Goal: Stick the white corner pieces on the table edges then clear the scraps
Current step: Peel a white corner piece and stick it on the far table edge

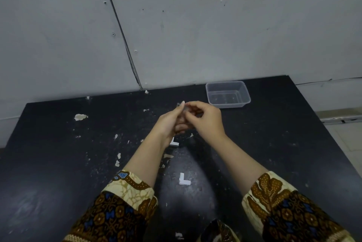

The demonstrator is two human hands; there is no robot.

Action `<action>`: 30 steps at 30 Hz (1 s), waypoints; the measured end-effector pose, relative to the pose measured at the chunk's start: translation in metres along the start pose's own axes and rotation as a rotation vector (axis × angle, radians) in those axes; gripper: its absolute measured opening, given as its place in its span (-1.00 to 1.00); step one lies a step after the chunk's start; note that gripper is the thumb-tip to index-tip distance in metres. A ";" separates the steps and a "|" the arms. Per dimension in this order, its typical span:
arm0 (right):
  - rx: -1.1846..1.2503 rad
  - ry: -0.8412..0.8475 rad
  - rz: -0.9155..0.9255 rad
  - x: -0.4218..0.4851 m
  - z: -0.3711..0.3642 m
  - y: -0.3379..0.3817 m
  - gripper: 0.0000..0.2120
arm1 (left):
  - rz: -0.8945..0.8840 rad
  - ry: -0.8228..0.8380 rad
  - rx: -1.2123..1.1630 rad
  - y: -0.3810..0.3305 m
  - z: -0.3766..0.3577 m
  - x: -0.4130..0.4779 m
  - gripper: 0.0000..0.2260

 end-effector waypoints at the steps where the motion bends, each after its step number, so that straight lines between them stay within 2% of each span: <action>1: -0.007 -0.016 -0.011 -0.001 -0.001 0.000 -0.82 | 0.015 0.013 -0.013 0.001 0.000 0.001 -0.64; 5: -0.130 -0.074 -0.071 -0.002 0.003 -0.003 -0.82 | 0.072 0.073 -0.014 0.005 -0.005 0.009 -0.65; 10: -0.249 -0.102 -0.100 -0.006 0.034 -0.016 -0.77 | 0.145 0.092 -0.095 0.014 -0.031 0.036 -0.41; 14: -0.246 -0.104 -0.085 -0.007 0.074 -0.035 -0.75 | 0.234 0.159 -0.123 0.019 -0.065 0.060 -0.51; 18: -0.281 -0.084 -0.081 -0.003 0.118 -0.058 -0.77 | 0.248 0.153 -0.198 0.024 -0.106 0.089 -0.58; 23: -0.401 -0.145 -0.094 0.001 0.183 -0.094 -0.73 | 0.209 0.195 -0.304 0.032 -0.174 0.130 -0.57; 30: -0.387 -0.153 -0.153 0.016 0.278 -0.153 -0.70 | 0.224 0.185 -0.211 0.038 -0.260 0.204 -0.54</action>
Point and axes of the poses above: each hand's wrist, its own x-axis towards the middle knuckle, its own z-axis out of the back of the hand, y = z × x, the point moved 4 cm from there along x, towards the middle knuckle, and after that the axes turned 13 degrees about y, right-handed, at the moved point
